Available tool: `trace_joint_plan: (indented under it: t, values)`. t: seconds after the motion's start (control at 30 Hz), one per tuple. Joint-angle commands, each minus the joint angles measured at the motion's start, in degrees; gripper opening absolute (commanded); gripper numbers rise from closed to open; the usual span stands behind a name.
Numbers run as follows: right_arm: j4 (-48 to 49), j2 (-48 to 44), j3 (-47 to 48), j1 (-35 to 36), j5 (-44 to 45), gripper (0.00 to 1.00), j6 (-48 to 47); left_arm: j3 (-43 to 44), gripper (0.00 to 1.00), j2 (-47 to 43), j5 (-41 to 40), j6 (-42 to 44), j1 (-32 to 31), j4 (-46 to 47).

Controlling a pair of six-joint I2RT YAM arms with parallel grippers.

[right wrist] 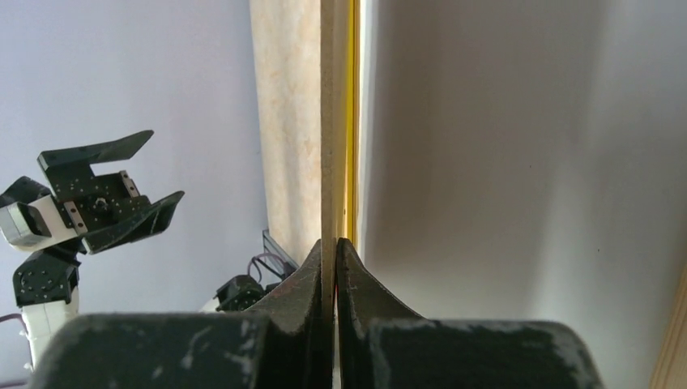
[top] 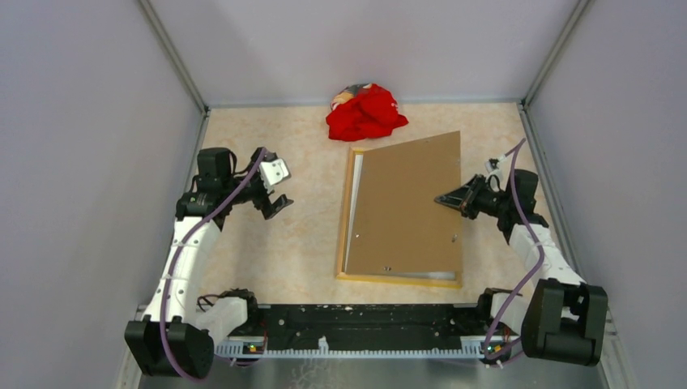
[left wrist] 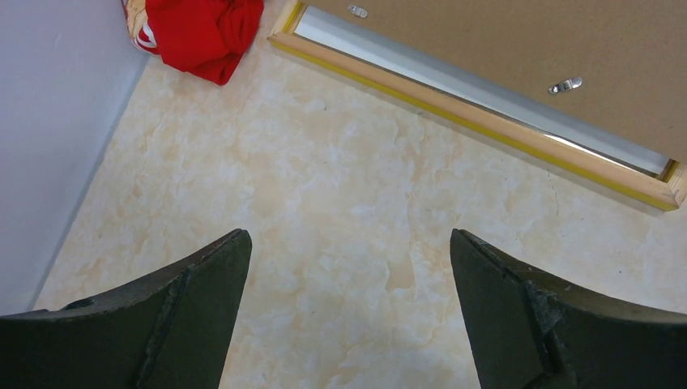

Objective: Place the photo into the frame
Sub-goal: Place the photo frame item in the photo frame.

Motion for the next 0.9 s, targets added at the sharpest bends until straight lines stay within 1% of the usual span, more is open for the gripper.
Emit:
trace_joint_plan:
  t: [0.0,0.17,0.6,0.87]
  values:
    - [8.8,0.8,1.5,-0.5,-3.1,0.0,1.1,-0.3,0.99,-1.1,0.9,0.3,0.1,2.4]
    - [10.4,2.9,1.8,-0.5,-3.4,0.0,1.1,-0.2,0.99,-0.8,1.2,-0.7,0.1,2.8]
    - [10.4,5.9,2.6,-0.4,-3.3,0.0,-0.5,-0.7,0.99,-1.0,0.6,-0.7,0.1,2.9]
    - [11.4,7.6,2.8,1.4,-3.0,0.0,-0.5,-1.1,0.99,-1.2,0.4,-0.1,0.1,3.0]
